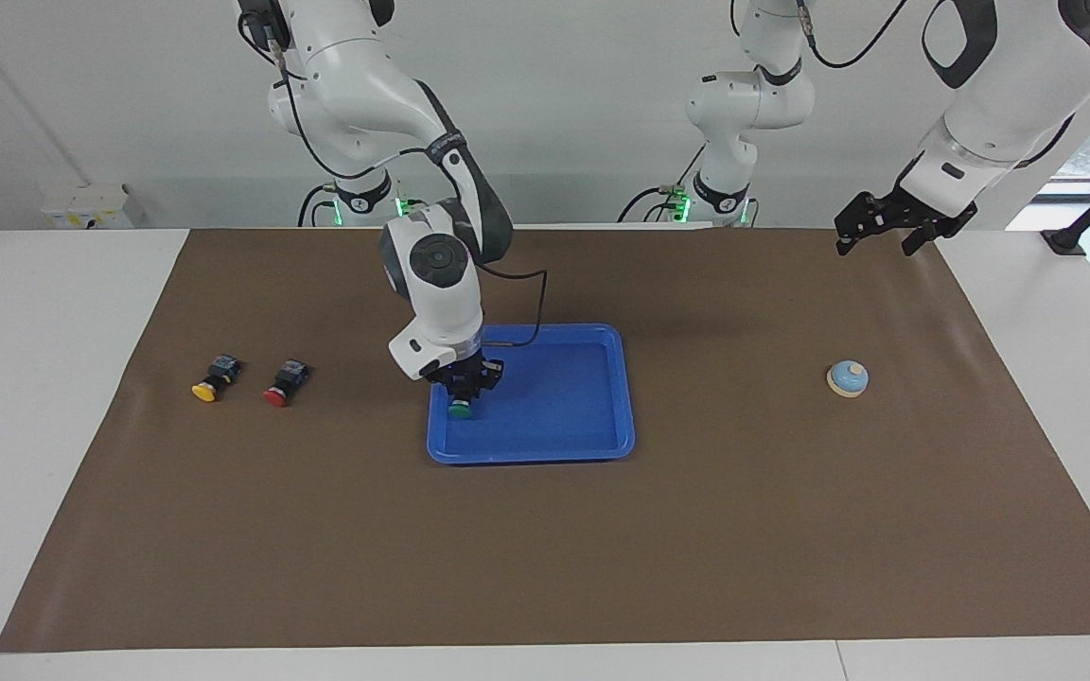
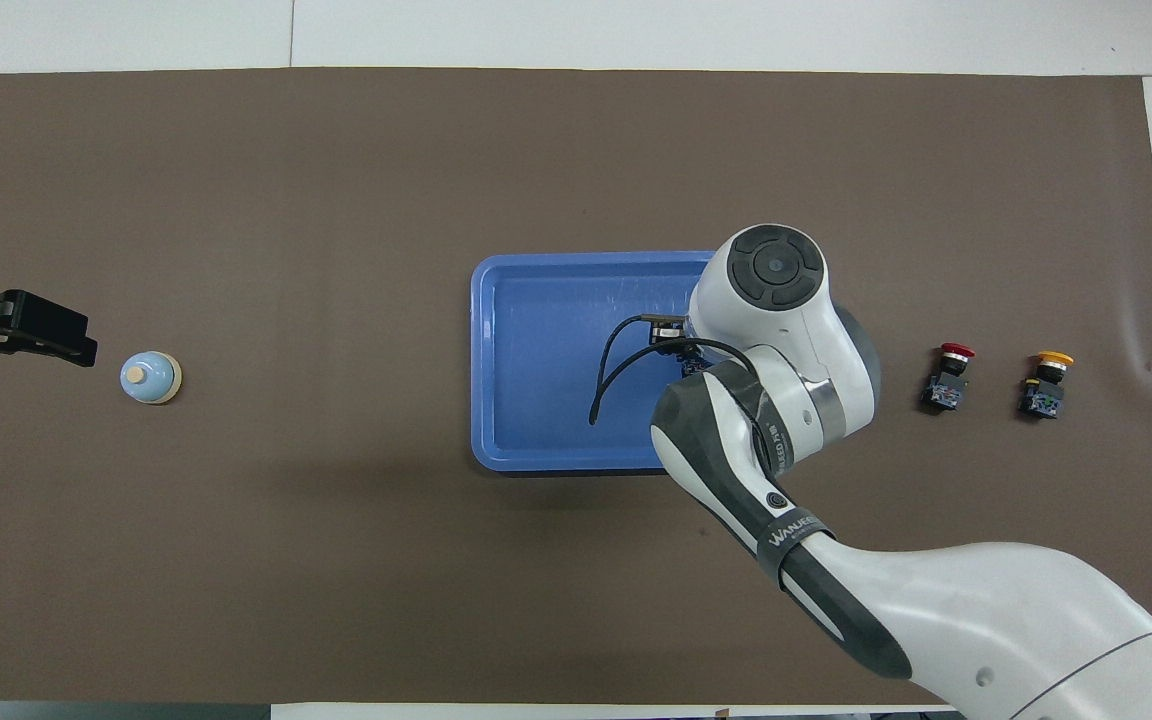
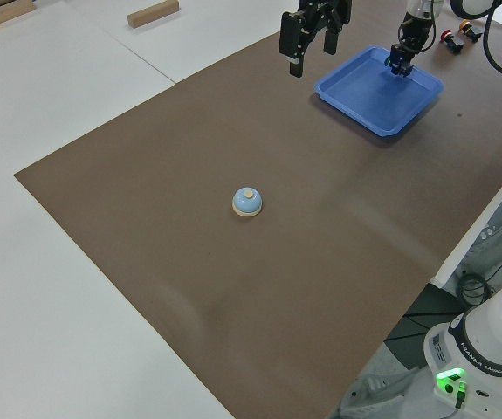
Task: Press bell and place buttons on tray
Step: 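Carry the green button into the blue tray and release it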
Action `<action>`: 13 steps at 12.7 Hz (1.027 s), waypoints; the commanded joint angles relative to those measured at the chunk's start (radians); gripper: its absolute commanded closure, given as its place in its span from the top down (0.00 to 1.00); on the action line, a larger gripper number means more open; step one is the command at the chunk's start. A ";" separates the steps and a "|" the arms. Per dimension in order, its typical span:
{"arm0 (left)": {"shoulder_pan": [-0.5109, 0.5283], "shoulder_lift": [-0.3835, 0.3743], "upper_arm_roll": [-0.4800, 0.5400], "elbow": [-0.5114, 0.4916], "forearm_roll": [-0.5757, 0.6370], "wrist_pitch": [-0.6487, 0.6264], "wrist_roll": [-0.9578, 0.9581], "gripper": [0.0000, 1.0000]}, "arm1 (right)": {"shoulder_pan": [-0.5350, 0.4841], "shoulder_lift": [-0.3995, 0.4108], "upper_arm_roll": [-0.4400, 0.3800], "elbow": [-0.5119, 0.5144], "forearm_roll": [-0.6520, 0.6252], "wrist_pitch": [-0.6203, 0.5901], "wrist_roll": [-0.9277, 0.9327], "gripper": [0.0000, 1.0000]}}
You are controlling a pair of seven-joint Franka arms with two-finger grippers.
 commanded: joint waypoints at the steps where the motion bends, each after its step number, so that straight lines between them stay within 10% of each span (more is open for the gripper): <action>1: 0.009 -0.021 0.000 -0.029 0.016 0.019 -0.010 1.00 | 0.016 -0.043 0.000 -0.055 0.011 0.028 0.021 0.00; 2: 0.009 -0.021 0.000 -0.029 0.016 0.019 -0.010 1.00 | 0.022 -0.043 0.000 -0.058 0.011 0.042 0.039 0.00; 3: 0.009 -0.021 0.001 -0.027 0.016 0.019 -0.010 1.00 | 0.021 -0.045 0.000 -0.069 0.011 0.053 0.074 0.38; 4: 0.009 -0.021 0.000 -0.029 0.016 0.019 -0.010 1.00 | 0.021 -0.045 0.000 -0.066 0.011 0.050 0.088 0.99; 13: 0.009 -0.021 0.000 -0.027 0.016 0.019 -0.010 1.00 | -0.112 -0.155 -0.011 0.043 0.009 -0.170 0.023 1.00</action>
